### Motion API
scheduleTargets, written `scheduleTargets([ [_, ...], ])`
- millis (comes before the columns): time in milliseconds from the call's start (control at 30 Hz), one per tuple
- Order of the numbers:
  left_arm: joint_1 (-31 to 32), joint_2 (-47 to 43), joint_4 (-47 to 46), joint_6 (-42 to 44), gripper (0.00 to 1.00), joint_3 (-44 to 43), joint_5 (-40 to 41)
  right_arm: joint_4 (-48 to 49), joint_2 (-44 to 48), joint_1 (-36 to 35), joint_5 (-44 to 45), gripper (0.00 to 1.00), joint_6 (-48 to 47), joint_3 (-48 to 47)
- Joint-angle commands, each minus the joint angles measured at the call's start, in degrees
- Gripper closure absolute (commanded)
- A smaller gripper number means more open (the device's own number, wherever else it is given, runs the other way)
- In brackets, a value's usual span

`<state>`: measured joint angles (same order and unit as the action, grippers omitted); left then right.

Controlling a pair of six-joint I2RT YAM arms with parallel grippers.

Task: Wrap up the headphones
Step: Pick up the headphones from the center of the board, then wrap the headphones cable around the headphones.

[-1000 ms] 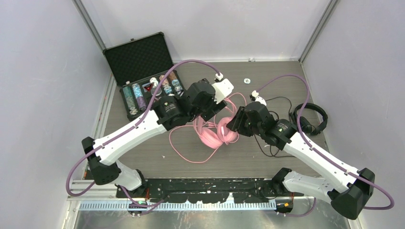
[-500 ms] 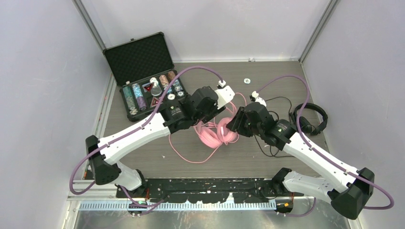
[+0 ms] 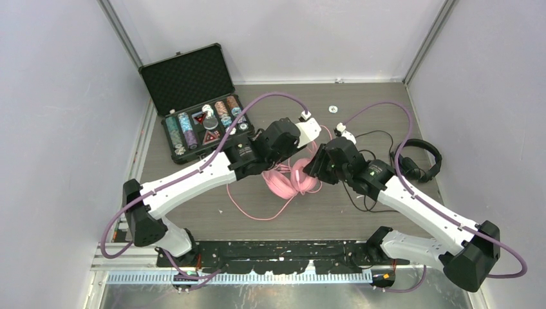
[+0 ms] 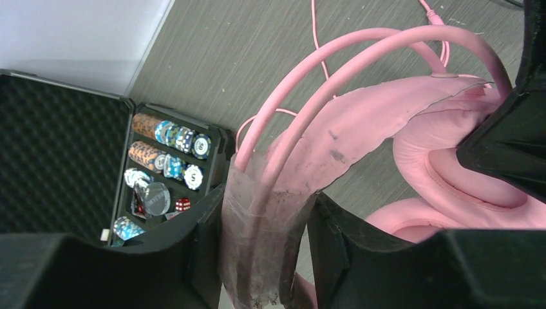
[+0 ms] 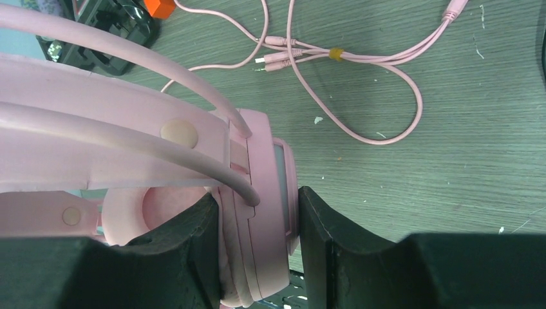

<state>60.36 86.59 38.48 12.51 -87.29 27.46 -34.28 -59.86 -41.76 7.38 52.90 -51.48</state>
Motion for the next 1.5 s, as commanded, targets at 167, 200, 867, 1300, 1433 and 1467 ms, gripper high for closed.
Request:
scheduleTargets([
  [167, 1.98, -0.59, -4.0, 2.25, 0.53, 0.54, 3.93, 6.91, -0.87, 0.18, -0.72, 1.0, 2.35, -0.99],
  [200, 2.0, -0.75, -3.98, 2.12, 0.61, 0.74, 4.15, 7.01, -0.91, 0.18, -0.82, 0.99, 2.44, -0.91],
  [867, -0.56, -7.78, 6.74, -11.91, 1.0, 3.5, 11.28, 5.81, 6.92, 0.17, 2.04, 0.38, -3.93, -7.62],
  [1300, -19.36, -20.21, 8.88, -28.07, 1.0, 2.82, -2.03, 29.33, 20.78, 0.17, -7.55, 0.32, -18.49, 2.57],
  [1433, -23.08, -22.41, 8.96, -33.51, 1.0, -2.11, -6.93, 40.84, 20.22, 0.07, -14.35, 0.34, -20.5, 6.68],
  [1467, -23.53, -22.63, 9.12, -35.36, 1.0, -3.45, -7.89, 43.32, 20.02, -0.05, -15.49, 0.34, -20.71, 7.72],
])
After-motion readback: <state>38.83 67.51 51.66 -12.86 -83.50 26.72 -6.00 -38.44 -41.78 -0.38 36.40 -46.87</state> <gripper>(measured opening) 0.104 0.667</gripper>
